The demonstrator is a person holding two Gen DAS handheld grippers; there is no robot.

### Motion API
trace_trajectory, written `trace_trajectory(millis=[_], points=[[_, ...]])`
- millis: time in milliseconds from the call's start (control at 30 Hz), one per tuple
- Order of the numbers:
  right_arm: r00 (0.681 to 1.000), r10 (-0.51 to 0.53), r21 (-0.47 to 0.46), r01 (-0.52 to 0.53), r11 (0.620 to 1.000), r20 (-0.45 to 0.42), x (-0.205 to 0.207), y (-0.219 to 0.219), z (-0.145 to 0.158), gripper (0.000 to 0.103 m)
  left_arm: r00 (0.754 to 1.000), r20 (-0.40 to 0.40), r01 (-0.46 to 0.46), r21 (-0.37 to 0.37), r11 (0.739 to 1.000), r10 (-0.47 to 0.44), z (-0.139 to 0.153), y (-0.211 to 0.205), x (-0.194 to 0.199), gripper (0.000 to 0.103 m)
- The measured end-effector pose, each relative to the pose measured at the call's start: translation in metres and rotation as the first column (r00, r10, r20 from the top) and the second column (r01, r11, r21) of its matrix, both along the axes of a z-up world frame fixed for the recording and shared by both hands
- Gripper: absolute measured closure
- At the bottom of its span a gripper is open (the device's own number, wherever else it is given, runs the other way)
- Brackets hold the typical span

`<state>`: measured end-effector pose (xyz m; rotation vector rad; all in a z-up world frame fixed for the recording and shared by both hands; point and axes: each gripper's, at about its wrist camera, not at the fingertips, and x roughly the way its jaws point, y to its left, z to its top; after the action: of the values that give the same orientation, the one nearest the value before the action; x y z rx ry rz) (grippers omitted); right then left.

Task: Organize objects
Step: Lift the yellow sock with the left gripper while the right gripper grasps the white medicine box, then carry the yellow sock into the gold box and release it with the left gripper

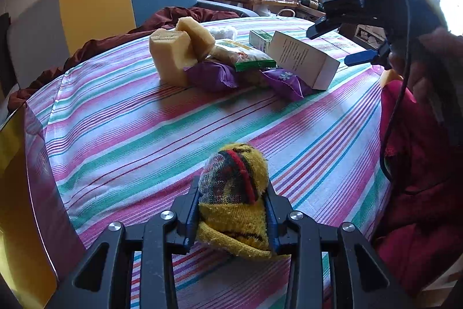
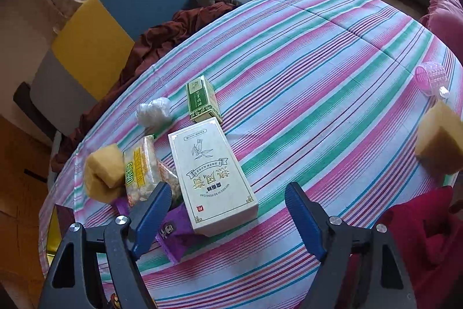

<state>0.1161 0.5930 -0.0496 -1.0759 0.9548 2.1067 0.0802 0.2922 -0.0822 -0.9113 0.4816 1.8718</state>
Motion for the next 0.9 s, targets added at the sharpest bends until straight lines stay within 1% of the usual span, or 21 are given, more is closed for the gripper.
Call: trace_trajectory(millis=[100, 167, 233, 300, 333, 367, 400, 467, 600, 700, 800, 900], points=[[0.996, 0.038, 0.059, -0.043, 0.997, 0.085, -0.02, 0.002, 0.0, 0.021, 1.0, 0.0, 0.001, 0.015, 1.0, -0.001, 0.0, -0.004, 0.001, 0.064], [0.989, 0.066, 0.094, -0.079, 0.992, 0.136, -0.035, 0.006, -0.002, 0.021, 1.0, 0.002, 0.001, 0.019, 1.0, -0.001, -0.001, 0.001, -0.002, 0.064], [0.981, 0.092, 0.103, -0.111, 0.988, 0.17, -0.047, 0.01, -0.007, 0.021, 1.0, 0.006, 0.001, 0.023, 1.0, -0.002, -0.001, 0.001, -0.003, 0.064], [0.977, 0.117, 0.093, -0.135, 0.986, 0.181, -0.054, 0.011, -0.015, 0.021, 1.0, 0.012, -0.001, 0.03, 1.0, 0.0, -0.002, 0.0, -0.004, 0.063], [0.974, 0.127, 0.09, -0.146, 0.985, 0.188, -0.055, 0.01, -0.019, 0.024, 1.0, 0.014, -0.001, 0.033, 0.999, 0.001, -0.003, 0.001, -0.004, 0.063], [0.971, 0.131, 0.09, -0.151, 0.984, 0.201, -0.055, 0.009, -0.023, 0.045, 1.0, 0.018, -0.003, 0.036, 0.999, 0.003, -0.003, 0.001, -0.005, 0.062], [0.965, 0.121, 0.101, -0.148, 0.984, 0.231, -0.053, 0.009, -0.026, 0.052, 1.0, 0.023, -0.006, 0.039, 0.999, 0.005, -0.004, 0.001, -0.005, 0.062], [0.962, 0.11, 0.135, -0.147, 0.98, 0.251, -0.049, 0.008, -0.024, 0.052, 1.0, 0.028, -0.008, 0.045, 0.999, 0.007, -0.004, 0.001, -0.006, 0.061], [0.961, 0.083, 0.152, -0.127, 0.98, 0.266, -0.045, 0.012, -0.024, 0.052, 1.0, 0.02, -0.009, 0.048, 0.999, 0.008, -0.004, 0.001, -0.004, 0.061], [0.952, 0.089, 0.165, -0.142, 0.976, 0.293, -0.049, 0.011, -0.026, 0.052, 1.0, 0.018, -0.009, 0.046, 0.999, 0.008, -0.004, 0.003, -0.004, 0.061], [0.941, 0.1, 0.157, -0.158, 0.975, 0.324, -0.054, 0.011, -0.032, 0.052, 1.0, 0.017, -0.01, 0.041, 0.999, 0.009, -0.004, 0.005, -0.005, 0.062], [0.939, 0.102, 0.156, -0.16, 0.975, 0.329, -0.057, 0.012, -0.033, 0.052, 1.0, 0.018, -0.018, 0.03, 0.999, 0.017, -0.002, 0.005, -0.005, 0.063]])
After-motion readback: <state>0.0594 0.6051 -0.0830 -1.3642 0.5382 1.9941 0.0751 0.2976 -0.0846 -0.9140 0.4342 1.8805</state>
